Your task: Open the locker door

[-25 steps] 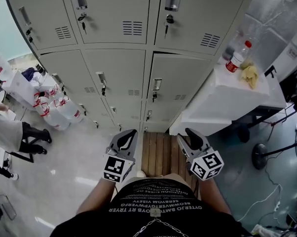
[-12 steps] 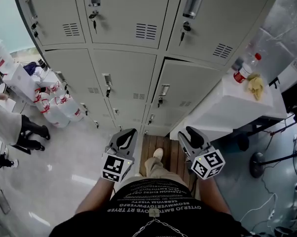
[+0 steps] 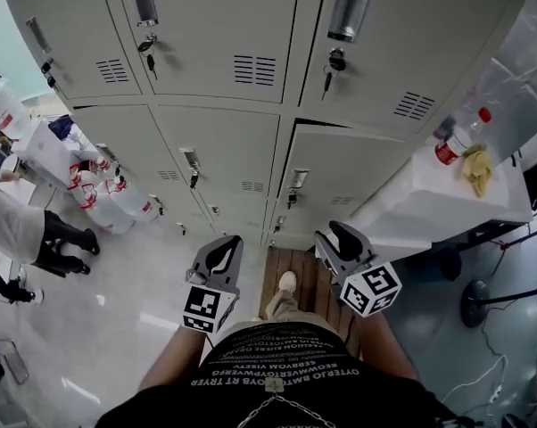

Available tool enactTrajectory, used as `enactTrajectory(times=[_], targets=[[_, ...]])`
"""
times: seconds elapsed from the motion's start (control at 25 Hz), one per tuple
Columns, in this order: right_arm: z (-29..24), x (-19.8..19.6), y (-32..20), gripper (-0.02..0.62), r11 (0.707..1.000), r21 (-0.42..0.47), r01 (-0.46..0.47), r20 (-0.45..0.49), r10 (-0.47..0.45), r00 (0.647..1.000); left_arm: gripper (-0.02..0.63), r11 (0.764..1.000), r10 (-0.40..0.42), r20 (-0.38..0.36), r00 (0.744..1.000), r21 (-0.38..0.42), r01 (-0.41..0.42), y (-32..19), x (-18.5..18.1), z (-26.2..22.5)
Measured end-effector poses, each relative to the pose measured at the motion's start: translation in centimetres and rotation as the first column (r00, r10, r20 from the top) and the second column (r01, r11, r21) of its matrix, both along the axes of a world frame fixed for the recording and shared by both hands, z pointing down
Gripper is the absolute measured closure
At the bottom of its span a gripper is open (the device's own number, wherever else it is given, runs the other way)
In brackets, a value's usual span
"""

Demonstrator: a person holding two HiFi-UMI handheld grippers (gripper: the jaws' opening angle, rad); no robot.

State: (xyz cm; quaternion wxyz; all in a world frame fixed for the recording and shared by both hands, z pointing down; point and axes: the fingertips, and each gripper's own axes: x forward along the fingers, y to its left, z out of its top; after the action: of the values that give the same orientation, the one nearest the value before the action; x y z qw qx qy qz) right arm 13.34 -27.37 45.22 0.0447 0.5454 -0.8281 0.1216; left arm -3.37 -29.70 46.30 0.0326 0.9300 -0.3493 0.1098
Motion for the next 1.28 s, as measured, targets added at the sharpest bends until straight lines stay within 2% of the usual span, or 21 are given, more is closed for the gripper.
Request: enactTrajectory(times=[0.44,0.92,1.12,1.28], targets=[[2.3,0.8,-7.2,0.454,0.995,-0.03,0.095,0.009,-0.095,0.995,0.614,1.0,-0.025,0.018,1.0,-0.018,0.025,-5.1,3.5,0.7],[6.6,-0.2,-12.5,0.456,0.976,-0.092,0.197,0.011,-0.197,0.98,0.614,0.996,-0.068,0.037,0.997,-0.049,0.07,-8.4,5.3,2.1],[7.6,-0.9,-13.9,0.456,0.971,-0.109,0.212,0.016,-0.212,0.977,0.614,0.994,-0.082,0.043,0.996,-0.065,0.085,-9.1,5.6,2.7],[8.1,-1.2,-14.7,0.454,0.978,-0.111,0.176,-0.003,-0.177,0.984,0.614,0.994,-0.085,0.043,0.995,-0.065,0.088,-9.6,5.9,2.7]])
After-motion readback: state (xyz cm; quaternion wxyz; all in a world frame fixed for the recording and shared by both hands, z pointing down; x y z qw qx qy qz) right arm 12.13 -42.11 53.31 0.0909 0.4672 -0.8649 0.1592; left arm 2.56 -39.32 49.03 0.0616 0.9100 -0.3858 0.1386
